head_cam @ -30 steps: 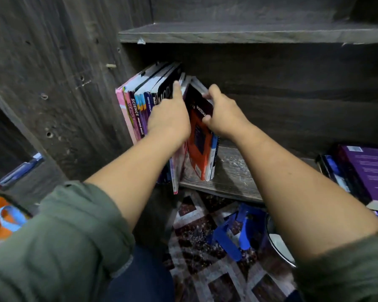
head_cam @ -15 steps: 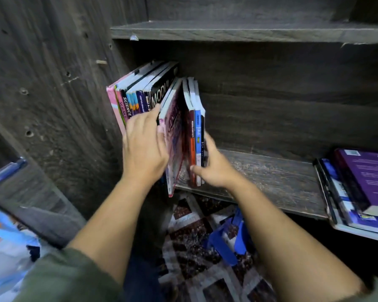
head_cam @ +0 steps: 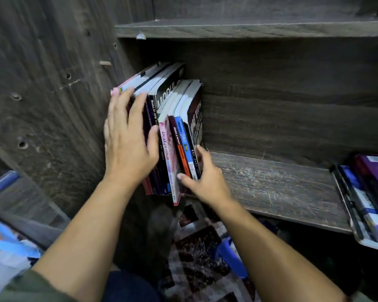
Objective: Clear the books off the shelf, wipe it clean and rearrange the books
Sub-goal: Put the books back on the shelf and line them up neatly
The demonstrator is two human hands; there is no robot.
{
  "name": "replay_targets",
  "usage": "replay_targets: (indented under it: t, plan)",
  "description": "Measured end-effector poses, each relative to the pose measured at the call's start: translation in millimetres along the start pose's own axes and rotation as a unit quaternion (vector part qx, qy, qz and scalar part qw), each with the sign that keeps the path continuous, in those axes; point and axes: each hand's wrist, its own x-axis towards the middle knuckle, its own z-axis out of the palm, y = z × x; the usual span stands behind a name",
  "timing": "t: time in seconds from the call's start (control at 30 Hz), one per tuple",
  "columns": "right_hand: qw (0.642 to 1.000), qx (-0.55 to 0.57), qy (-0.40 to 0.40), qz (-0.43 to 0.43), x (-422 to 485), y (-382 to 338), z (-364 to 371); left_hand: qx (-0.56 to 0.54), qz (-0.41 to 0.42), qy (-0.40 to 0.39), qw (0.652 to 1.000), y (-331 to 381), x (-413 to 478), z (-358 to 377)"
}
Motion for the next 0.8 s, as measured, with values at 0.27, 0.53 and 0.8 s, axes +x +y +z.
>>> replay_targets:
  t: [0.27,0.53,0.8]
  plan:
    - [0.999,-0.009,-0.026,-0.036,3,-5,10,-0.005,0.011,-0.02,1.0,-6,4,-1]
    - [1.0,-0.005,0.008,0.003,8,-13,5,-0.009,-0.015,-0.033,0.999,-2,5,-6]
    - [0.989,-0.042,0.091,-0.109,9,-49,3,0.038,-0.021,-0.049,0.998,11,17,-16]
